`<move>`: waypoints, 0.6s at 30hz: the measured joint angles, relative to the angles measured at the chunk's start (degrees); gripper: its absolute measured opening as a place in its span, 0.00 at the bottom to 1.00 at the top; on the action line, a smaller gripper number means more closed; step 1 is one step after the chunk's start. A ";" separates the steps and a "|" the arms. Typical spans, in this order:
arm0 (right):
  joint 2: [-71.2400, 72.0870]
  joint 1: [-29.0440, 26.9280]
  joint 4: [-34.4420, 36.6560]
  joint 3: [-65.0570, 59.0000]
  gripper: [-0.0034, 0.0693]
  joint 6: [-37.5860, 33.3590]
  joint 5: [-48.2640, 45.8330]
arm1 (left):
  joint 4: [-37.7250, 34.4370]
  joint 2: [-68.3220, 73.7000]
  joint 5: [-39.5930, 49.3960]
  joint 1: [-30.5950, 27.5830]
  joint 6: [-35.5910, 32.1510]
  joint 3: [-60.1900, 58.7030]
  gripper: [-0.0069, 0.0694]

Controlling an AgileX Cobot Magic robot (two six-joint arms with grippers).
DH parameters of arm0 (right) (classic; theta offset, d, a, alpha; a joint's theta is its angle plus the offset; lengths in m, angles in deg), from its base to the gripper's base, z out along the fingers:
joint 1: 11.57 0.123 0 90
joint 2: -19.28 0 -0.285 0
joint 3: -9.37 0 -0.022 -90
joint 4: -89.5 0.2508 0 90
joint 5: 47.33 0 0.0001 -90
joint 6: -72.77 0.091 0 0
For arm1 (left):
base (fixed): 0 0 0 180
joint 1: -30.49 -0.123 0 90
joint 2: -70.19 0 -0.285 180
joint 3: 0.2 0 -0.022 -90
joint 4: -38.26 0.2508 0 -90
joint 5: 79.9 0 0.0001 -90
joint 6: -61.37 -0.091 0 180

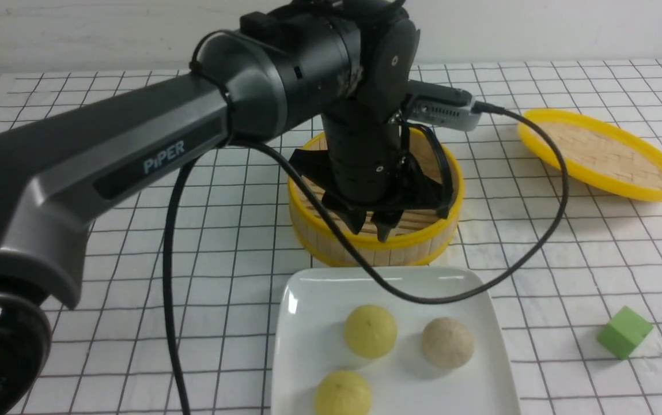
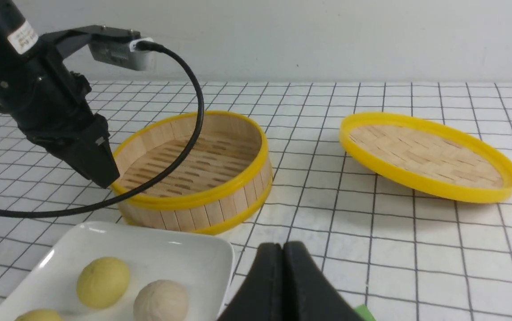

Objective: Put the steamed buns into the plate on the white-black tablecloth.

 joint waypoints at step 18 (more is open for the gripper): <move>0.00 0.00 -0.05 -10.59 0.03 0.00 16.28 | 0.33 0.00 0.06 0.00 -3.26 0.05 0.09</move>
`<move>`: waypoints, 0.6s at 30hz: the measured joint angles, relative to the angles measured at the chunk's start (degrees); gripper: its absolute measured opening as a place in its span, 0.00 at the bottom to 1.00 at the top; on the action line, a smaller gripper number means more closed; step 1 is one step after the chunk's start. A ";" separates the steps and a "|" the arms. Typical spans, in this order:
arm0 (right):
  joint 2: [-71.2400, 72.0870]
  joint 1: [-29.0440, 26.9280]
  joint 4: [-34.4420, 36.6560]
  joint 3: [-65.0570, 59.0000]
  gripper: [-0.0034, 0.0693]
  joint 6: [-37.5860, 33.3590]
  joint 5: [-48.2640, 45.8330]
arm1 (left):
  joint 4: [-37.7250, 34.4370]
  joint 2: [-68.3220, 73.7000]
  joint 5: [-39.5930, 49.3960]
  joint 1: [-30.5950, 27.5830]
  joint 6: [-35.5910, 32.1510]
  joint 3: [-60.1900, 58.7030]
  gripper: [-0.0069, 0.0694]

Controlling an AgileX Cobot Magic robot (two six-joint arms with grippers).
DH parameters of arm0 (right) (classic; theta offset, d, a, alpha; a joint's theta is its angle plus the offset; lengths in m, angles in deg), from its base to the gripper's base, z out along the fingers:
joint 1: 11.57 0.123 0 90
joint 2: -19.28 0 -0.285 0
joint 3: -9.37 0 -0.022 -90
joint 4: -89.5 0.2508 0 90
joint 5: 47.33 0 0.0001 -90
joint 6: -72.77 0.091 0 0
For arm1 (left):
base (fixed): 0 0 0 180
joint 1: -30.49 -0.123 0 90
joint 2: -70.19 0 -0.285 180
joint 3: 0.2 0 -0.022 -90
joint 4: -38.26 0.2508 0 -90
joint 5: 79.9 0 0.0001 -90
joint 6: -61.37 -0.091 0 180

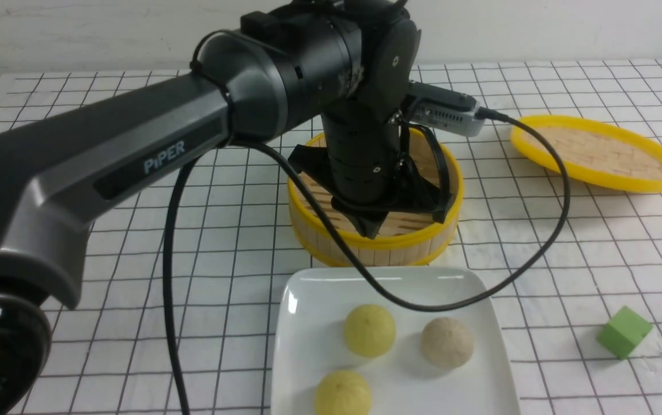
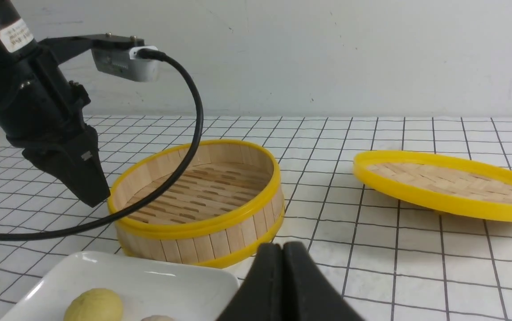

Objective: Put the steamed buns into the plate on the white-black tablecloth.

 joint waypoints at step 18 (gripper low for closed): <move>0.36 0.00 -0.11 -3.46 0.05 0.00 0.47 | 0.88 0.00 -1.09 0.00 -0.06 0.00 0.10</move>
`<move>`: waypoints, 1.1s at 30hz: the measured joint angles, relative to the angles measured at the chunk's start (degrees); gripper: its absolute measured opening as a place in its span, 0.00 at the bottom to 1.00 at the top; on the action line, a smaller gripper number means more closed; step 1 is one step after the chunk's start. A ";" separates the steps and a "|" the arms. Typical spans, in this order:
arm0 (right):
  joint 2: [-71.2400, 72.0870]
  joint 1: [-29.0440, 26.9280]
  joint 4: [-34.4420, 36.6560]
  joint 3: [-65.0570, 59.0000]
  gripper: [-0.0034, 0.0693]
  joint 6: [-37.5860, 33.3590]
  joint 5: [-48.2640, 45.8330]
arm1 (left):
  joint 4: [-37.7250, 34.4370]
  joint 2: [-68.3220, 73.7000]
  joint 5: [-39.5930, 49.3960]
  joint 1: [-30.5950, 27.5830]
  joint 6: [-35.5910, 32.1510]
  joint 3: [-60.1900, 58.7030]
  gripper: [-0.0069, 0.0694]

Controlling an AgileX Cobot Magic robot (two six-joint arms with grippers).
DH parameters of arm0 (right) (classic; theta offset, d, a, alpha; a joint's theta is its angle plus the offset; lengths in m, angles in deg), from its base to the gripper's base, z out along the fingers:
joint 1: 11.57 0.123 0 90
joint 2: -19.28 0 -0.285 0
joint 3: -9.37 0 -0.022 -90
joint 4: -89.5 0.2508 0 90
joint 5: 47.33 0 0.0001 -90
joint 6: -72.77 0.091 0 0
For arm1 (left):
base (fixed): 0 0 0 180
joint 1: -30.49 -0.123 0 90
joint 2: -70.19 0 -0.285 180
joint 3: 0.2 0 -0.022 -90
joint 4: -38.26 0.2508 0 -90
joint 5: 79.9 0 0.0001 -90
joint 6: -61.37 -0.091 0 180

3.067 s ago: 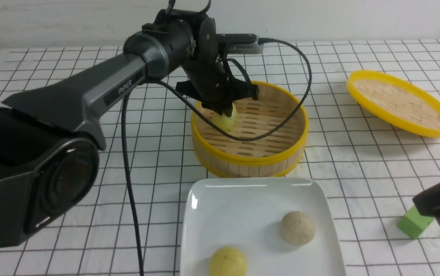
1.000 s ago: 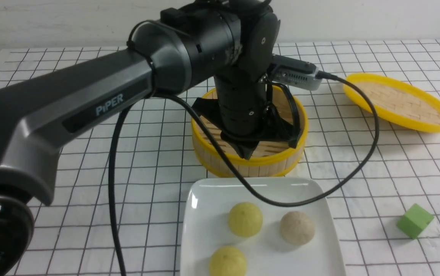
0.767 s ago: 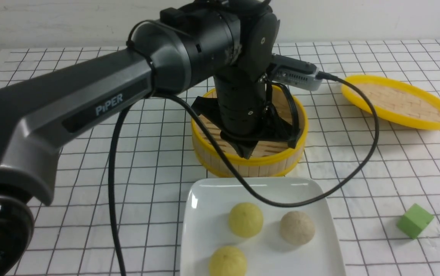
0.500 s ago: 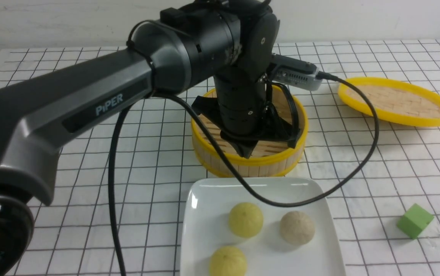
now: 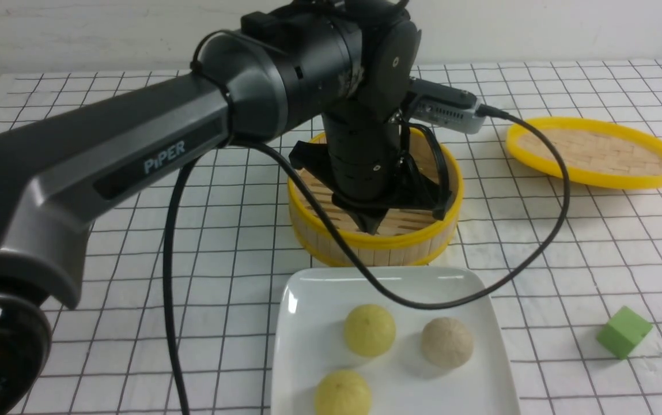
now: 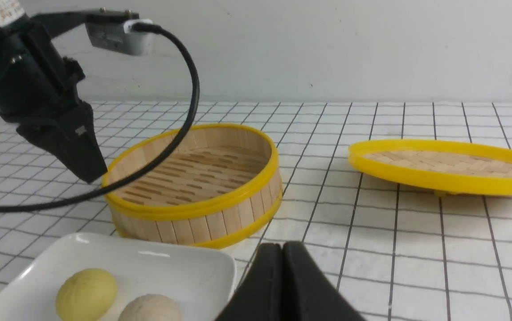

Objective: Put the steamed buns into the plate on the white-black tablecloth.

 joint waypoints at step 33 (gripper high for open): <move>4.66 -15.88 0.05 -10.43 0.09 0.00 -6.94 | 17.16 -54.59 5.07 0.00 4.07 -14.58 0.12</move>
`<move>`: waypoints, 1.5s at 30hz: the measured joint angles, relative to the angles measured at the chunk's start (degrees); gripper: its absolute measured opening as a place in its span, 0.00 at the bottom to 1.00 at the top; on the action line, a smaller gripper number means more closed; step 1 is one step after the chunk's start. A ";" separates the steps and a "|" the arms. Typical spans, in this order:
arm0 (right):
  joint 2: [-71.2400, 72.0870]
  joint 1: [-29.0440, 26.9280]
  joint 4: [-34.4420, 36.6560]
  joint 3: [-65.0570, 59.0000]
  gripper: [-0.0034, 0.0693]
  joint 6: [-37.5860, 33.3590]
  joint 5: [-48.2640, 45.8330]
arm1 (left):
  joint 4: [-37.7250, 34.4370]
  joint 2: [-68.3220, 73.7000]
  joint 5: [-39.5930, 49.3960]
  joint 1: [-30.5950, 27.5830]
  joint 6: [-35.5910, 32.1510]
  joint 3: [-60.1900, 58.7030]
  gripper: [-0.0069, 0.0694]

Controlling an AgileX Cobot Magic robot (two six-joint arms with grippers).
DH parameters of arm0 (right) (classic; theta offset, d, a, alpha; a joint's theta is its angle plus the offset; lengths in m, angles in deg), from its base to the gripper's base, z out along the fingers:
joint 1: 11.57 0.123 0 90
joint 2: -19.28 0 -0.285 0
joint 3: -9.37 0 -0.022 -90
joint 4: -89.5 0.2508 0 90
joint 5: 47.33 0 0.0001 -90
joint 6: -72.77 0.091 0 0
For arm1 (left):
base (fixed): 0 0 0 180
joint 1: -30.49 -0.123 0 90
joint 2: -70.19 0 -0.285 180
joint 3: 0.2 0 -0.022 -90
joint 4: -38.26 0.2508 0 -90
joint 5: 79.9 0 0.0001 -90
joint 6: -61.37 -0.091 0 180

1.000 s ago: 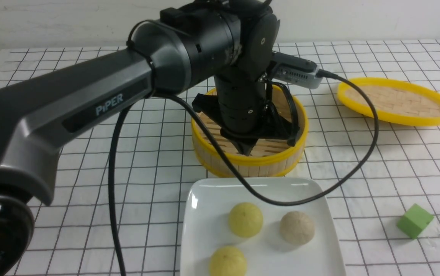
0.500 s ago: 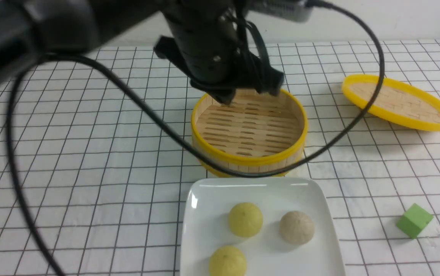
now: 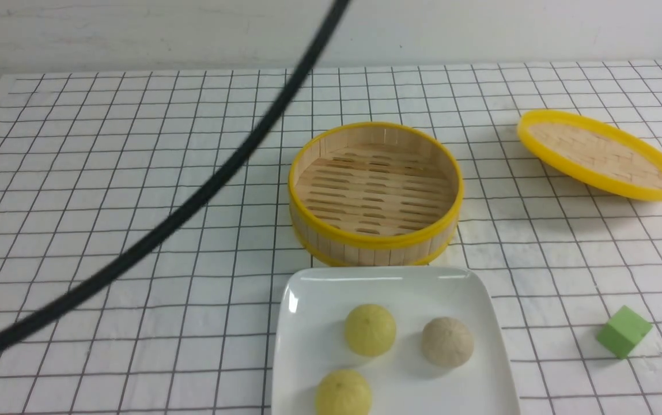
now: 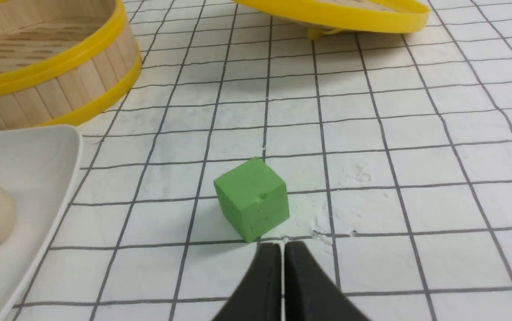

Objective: Put the steamed buns into the plate on the white-black tablecloth.

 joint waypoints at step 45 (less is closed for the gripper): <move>0.00 -2.90 -1.02 0.07 0.13 0.00 -0.19 | 16.92 -30.49 -57.02 0.00 37.71 -68.96 0.15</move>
